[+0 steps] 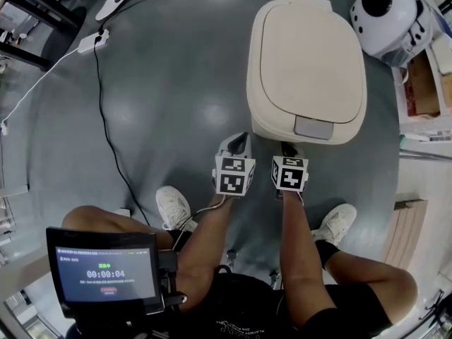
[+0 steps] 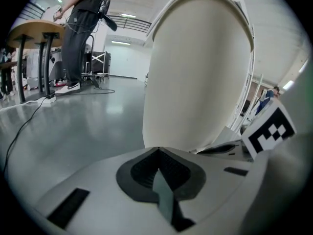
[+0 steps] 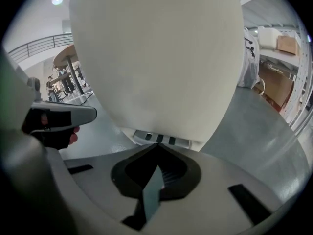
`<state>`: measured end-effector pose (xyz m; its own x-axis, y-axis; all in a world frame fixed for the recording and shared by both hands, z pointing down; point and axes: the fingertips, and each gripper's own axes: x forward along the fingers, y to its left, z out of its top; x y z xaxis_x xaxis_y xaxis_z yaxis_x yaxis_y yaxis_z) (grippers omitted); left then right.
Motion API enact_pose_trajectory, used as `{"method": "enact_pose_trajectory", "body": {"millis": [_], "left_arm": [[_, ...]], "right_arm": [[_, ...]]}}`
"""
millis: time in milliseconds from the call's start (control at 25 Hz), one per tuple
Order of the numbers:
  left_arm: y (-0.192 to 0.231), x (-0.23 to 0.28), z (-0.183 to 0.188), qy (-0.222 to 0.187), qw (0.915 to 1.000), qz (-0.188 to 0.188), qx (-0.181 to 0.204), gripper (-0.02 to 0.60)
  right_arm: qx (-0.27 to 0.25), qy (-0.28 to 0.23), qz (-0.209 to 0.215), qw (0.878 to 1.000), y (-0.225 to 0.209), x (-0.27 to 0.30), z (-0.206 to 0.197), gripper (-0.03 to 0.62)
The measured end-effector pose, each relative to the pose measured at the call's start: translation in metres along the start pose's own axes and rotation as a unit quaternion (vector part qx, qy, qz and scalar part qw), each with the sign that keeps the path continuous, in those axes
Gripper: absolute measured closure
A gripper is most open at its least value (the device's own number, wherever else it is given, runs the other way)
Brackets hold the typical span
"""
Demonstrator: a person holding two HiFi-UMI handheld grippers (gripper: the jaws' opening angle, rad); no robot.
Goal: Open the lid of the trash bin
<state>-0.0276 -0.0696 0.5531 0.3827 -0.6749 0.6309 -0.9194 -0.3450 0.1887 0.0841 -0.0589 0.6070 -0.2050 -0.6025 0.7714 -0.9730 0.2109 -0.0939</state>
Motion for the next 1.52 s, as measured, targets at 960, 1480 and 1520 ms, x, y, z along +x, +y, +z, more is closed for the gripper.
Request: {"method": "enact_pose_trajectory", "body": {"millis": [960,1480,1520], "left_arm": [[0.006,0.006,-0.005,0.001,0.9998,0.009,0.02,0.584],[0.001,0.008,-0.007,0.003,0.9996,0.0,0.03,0.584],[0.0,0.009,-0.006,0.003,0.9995,0.0,0.03,0.584]], "right_arm": [[-0.035,0.019,-0.013,0.999,-0.009,0.024,-0.008,0.589],[-0.023,0.029,-0.024,0.999,-0.007,0.03,-0.011,0.589],[-0.017,0.025,-0.026,0.999,-0.007,0.03,-0.012,0.589]]}}
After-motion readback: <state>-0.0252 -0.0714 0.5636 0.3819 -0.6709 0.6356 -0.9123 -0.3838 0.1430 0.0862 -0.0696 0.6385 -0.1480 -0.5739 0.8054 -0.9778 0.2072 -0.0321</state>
